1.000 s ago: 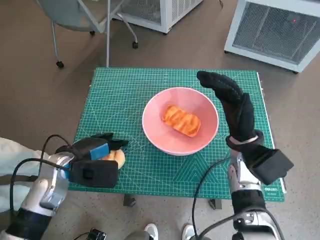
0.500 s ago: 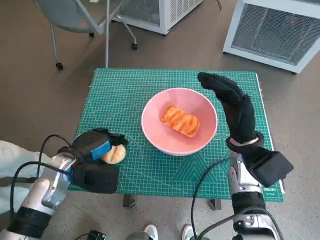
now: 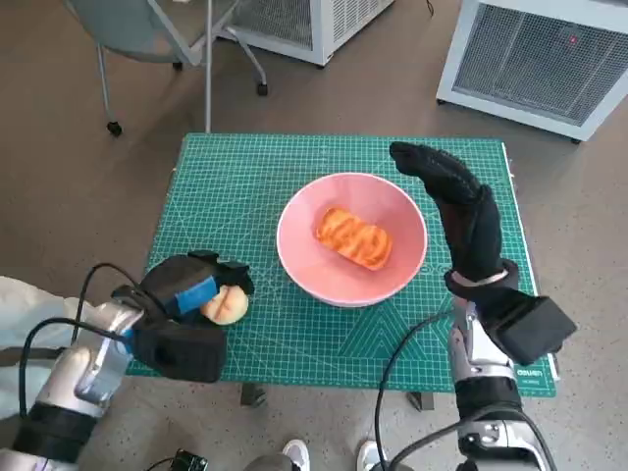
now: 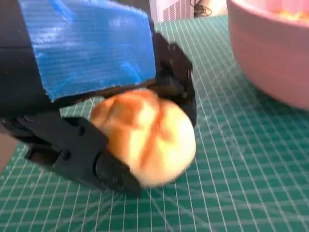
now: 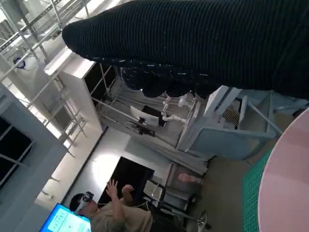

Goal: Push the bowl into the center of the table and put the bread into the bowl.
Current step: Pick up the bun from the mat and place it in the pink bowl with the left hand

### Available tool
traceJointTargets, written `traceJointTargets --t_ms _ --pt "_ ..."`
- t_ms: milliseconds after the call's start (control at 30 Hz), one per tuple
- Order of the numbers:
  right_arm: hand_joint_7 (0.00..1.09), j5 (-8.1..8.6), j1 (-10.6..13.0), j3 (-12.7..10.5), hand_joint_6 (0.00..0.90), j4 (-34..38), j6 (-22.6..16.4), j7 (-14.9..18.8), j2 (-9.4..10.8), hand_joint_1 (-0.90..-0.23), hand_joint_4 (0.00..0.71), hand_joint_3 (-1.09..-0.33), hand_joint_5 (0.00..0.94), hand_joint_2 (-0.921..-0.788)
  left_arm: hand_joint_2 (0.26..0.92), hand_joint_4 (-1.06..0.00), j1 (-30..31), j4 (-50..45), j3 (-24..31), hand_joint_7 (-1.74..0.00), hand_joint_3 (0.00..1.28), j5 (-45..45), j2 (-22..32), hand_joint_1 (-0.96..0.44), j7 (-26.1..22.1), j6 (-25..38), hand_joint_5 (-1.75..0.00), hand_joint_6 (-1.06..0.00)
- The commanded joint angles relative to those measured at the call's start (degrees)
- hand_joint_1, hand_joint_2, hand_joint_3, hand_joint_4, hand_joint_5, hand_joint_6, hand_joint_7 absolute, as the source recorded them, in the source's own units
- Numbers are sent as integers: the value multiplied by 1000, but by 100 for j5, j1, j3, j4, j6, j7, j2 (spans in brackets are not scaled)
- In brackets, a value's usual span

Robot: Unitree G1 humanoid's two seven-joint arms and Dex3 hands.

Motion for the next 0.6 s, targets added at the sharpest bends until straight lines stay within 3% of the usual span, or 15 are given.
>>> traceJointTargets --t_ms 33,333,600 --pt "403 4 124 -16 -1 8 107 13 -47 -750 131 -781 0 -921 920 -704 -221 -137 272 -1190 83 -286 91 2 -109 -37 -1175 -581" --pt "394 86 109 -61 -1 10 159 76 -82 -750 130 -773 1 -921 921 -667 -738 -673 772 -1264 116 -699 12 1 -186 98 -1182 -541" --pt "392 79 100 -65 -1 8 159 83 -64 -748 131 -772 1 -921 920 -686 -1466 -1182 837 -1270 98 -748 -501 2 69 306 -1132 -562"
